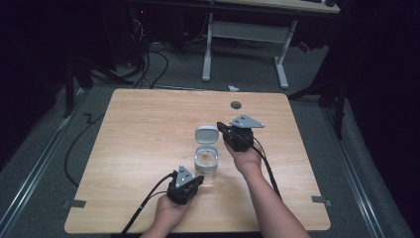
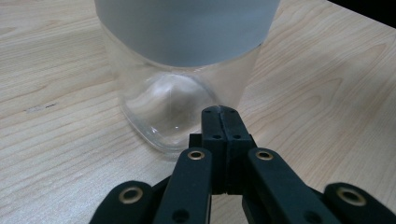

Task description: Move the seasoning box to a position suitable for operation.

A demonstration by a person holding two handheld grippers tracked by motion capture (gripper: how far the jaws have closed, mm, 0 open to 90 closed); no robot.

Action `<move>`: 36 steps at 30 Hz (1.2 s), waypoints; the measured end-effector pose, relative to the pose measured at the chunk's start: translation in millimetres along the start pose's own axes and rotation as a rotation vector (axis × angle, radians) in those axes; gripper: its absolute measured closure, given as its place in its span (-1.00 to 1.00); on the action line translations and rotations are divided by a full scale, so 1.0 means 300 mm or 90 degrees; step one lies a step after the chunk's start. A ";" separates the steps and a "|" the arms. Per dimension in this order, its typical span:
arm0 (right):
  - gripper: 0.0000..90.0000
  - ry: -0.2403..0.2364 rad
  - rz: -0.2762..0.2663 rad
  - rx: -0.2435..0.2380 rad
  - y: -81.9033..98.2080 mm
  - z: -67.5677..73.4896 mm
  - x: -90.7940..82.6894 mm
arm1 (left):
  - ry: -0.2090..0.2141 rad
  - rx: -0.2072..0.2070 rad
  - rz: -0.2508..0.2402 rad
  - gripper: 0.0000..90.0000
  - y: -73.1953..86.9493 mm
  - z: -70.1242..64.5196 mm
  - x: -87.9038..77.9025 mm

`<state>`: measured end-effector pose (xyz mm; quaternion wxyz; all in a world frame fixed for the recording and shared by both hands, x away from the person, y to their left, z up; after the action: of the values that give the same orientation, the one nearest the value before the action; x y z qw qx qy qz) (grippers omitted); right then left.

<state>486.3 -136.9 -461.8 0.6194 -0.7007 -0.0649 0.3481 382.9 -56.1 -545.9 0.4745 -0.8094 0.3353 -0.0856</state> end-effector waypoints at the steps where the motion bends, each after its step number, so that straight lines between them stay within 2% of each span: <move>1: 1.00 -0.002 -0.003 -0.001 -0.002 0.003 -0.002 | 0.000 0.000 0.000 1.00 0.000 0.000 0.000; 11: 1.00 -0.012 -0.016 -0.017 -0.013 0.040 -0.047 | 0.000 0.006 0.000 1.00 0.001 -0.001 -0.002; 18: 1.00 -0.030 -0.017 -0.023 0.055 0.098 -0.087 | 0.004 0.003 -0.006 1.00 -0.001 -0.004 -0.005; 22: 0.99 -0.043 -0.022 -0.020 0.097 0.130 -0.118 | 0.006 -0.001 0.002 1.00 0.001 -0.004 -0.006; 27: 0.99 -0.049 -0.041 -0.013 0.116 0.144 -0.178 | 0.013 -0.004 0.003 0.99 0.001 -0.007 -0.011; 30: 0.99 -0.047 -0.043 -0.010 0.127 0.141 -0.199 | 0.018 0.006 0.000 0.98 0.003 -0.014 -0.016; 33: 0.98 -0.047 -0.044 -0.019 0.122 0.146 -0.201 | 0.020 0.020 -0.001 0.98 0.011 -0.021 -0.015; 36: 0.97 -0.071 -0.044 -0.027 0.092 0.184 -0.181 | 0.013 0.004 0.004 0.98 0.005 -0.011 -0.007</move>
<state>404.8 -126.2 -464.4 0.6113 -0.6906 -0.1309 0.3636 379.1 -57.7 -544.9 0.4737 -0.8059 0.3427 -0.0935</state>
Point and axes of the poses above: each handheld gripper's, and its own axes: x roughly forward along the jaws, y roughly out of its underside, z roughly to its left, the point moved 8 cm from there along x, roughly forward along the jaws, and after that the axes turned 2 degrees about -y, right-handed, at the moved point
